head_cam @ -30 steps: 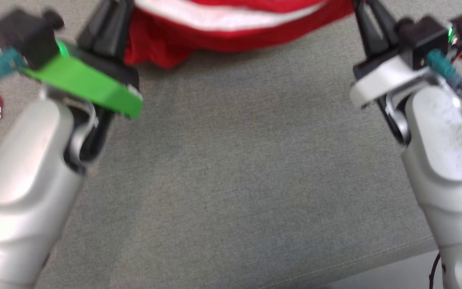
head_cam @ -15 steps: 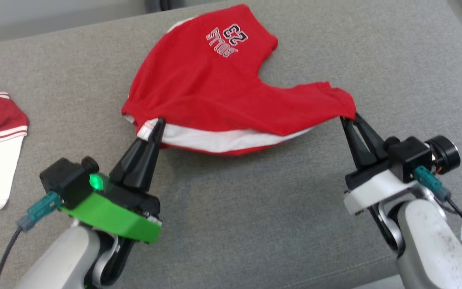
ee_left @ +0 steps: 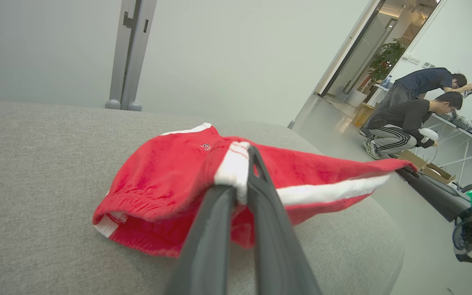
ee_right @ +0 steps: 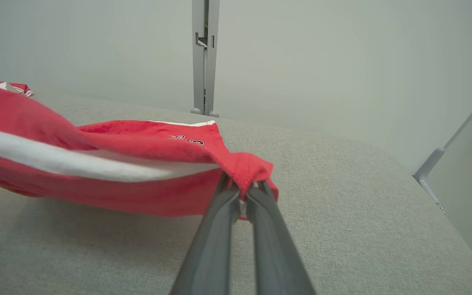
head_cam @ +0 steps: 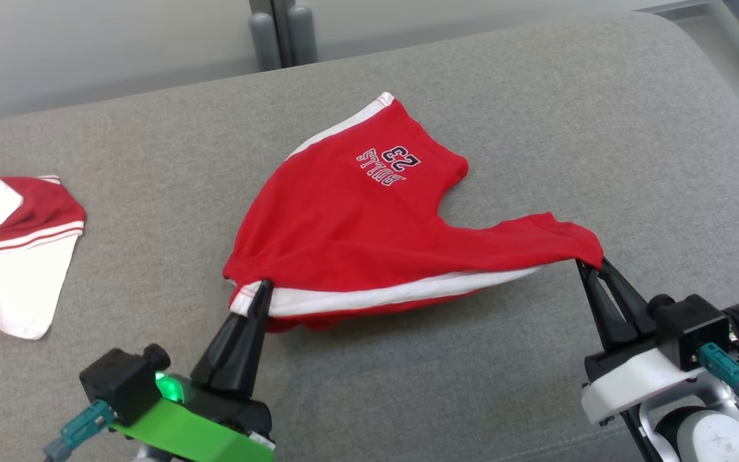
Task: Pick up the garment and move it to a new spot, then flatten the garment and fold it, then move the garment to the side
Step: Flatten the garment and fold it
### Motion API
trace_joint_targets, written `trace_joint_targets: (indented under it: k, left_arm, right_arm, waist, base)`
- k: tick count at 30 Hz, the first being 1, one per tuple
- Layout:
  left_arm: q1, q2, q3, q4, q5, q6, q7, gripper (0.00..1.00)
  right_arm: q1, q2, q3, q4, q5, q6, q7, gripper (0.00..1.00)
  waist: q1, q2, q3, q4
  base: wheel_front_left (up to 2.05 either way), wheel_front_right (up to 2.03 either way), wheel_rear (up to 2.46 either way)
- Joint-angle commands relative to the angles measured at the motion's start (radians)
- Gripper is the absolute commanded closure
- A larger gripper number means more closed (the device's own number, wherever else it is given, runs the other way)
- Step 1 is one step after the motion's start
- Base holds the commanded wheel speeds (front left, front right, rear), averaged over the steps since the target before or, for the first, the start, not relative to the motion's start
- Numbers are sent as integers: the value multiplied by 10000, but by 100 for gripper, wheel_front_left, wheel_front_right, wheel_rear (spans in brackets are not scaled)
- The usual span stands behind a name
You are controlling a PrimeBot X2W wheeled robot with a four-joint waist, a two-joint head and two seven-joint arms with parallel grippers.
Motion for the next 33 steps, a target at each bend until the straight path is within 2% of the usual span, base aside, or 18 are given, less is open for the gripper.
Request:
trace_joint_targets:
  k: [1, 8, 17, 23, 28, 33]
  left_arm:
    - [138, -80, -79, 111, 7, 12, -20, 100]
    - [-136, -785, -336, 906, -543, -273, 111, 100]
    - [-1576, -1820, -9, 2230, -1408, -746, 318, 100]
    - [-2938, -2329, 115, 3103, -1553, -992, 521, 100]
    - [-3727, -2639, 252, 3721, -1599, -1035, 559, 100]
    - [-4118, -2856, 408, 4169, -1718, -1082, 473, 100]
  right_arm:
    - [70, -47, -124, 4, 16, -10, 96, 98]
    - [-658, -262, -180, 751, 394, -10, 440, 99]
    - [-3048, -1399, 182, 2118, 661, -12, 1352, 97]
    - [-5299, -2137, 1020, 3386, 1147, -12, 1830, 97]
    - [-7018, -2434, 1783, 4626, 1697, -12, 2019, 96]
    - [-8375, -2558, 2440, 5975, 2210, -12, 1741, 94]
  waist:
    - [0, 0, 92, 203]
    - [0, 0, 690, 750]
    - [0, 0, 1777, 1699]
    - [0, 0, 2543, 2136]
    - [0, 0, 3070, 2400]
    - [0, 0, 3375, 2619]
  base:
    - [0, 0, 0]
    - [0, 0, 0]
    - [0, 0, 0]
    - [0, 0, 0]
    - [0, 0, 0]
    - [0, 0, 0]
